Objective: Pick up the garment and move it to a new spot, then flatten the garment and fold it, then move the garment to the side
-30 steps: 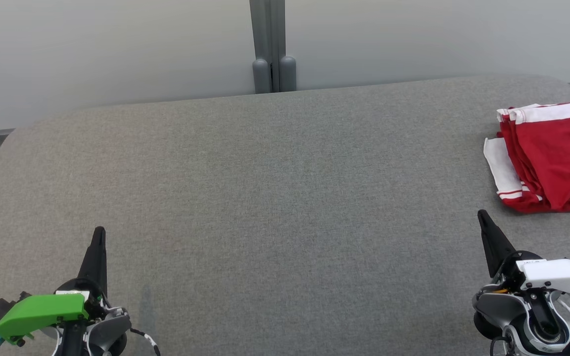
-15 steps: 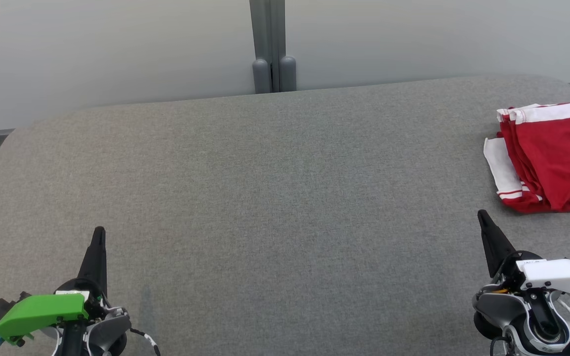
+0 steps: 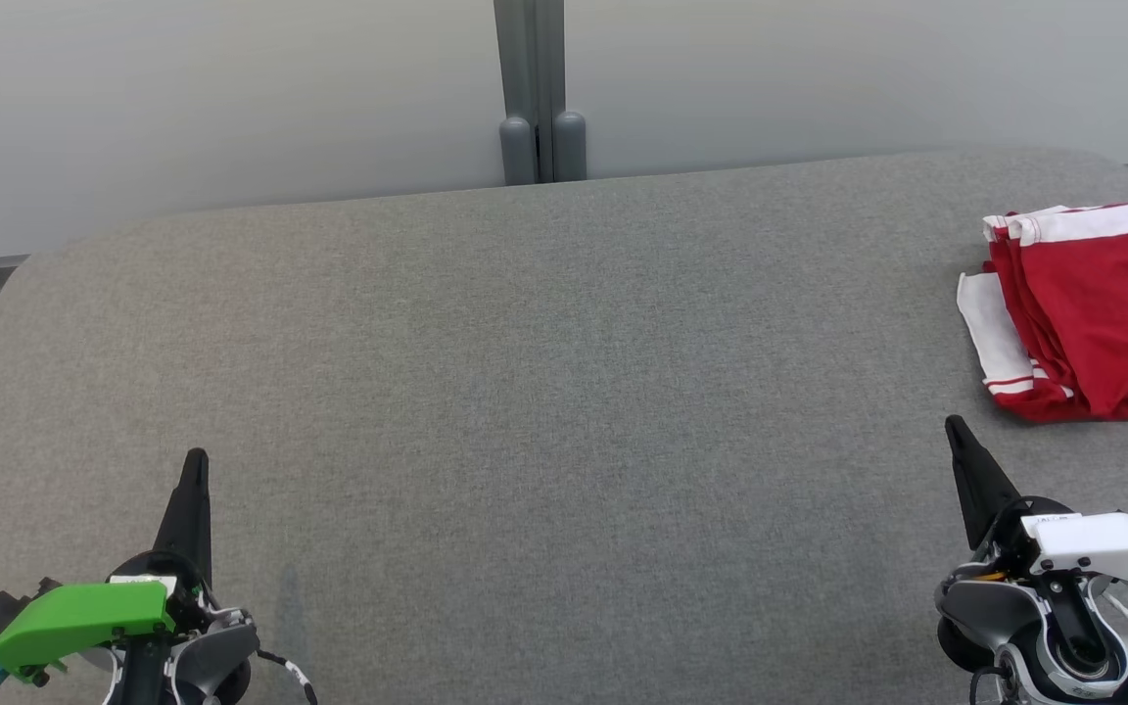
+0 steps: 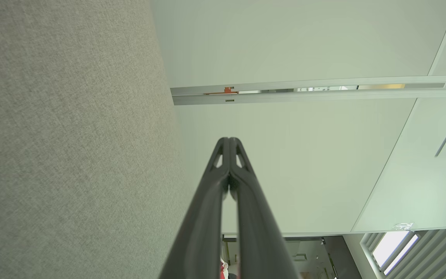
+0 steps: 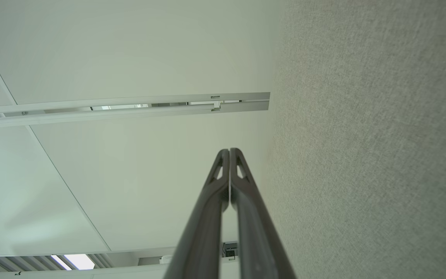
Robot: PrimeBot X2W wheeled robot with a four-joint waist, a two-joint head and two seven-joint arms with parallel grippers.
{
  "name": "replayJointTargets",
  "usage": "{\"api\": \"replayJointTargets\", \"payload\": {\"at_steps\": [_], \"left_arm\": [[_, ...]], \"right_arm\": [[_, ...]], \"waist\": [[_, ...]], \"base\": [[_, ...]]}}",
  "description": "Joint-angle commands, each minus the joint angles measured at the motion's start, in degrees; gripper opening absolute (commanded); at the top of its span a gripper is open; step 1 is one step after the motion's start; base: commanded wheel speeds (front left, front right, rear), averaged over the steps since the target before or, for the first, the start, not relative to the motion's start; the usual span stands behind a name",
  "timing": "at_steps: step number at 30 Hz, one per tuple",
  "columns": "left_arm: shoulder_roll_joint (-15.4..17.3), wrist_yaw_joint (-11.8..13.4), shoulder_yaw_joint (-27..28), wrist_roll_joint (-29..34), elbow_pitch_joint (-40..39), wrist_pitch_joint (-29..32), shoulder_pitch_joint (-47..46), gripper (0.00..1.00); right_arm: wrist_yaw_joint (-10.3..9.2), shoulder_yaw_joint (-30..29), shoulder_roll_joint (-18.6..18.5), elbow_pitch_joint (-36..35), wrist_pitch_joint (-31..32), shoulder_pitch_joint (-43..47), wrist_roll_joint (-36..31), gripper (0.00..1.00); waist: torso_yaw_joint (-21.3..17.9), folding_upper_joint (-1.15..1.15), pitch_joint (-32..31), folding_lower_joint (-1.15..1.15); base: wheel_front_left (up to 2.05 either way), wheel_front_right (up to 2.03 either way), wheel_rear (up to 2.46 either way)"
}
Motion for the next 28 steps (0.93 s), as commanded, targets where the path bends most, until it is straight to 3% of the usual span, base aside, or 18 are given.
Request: {"api": "replayJointTargets", "payload": {"at_steps": [1, 28], "left_arm": [[0.02, -0.16, 0.18, 0.31, -0.03, 0.15, -0.71, 0.00], [-0.01, -0.16, 0.23, 0.33, -0.03, 0.21, -0.72, 0.00]], "right_arm": [[0.02, -0.07, -0.02, -0.30, 0.13, 0.52, 0.41, 0.00], [0.02, -0.07, -0.02, -0.30, 0.13, 0.52, 0.41, 0.00]], "waist": [[0.00, 0.00, 0.00, 0.00], [0.00, 0.00, 0.00, 0.00]], "base": [[0.00, 0.00, 0.00], [0.00, 0.00, 0.00]]}}
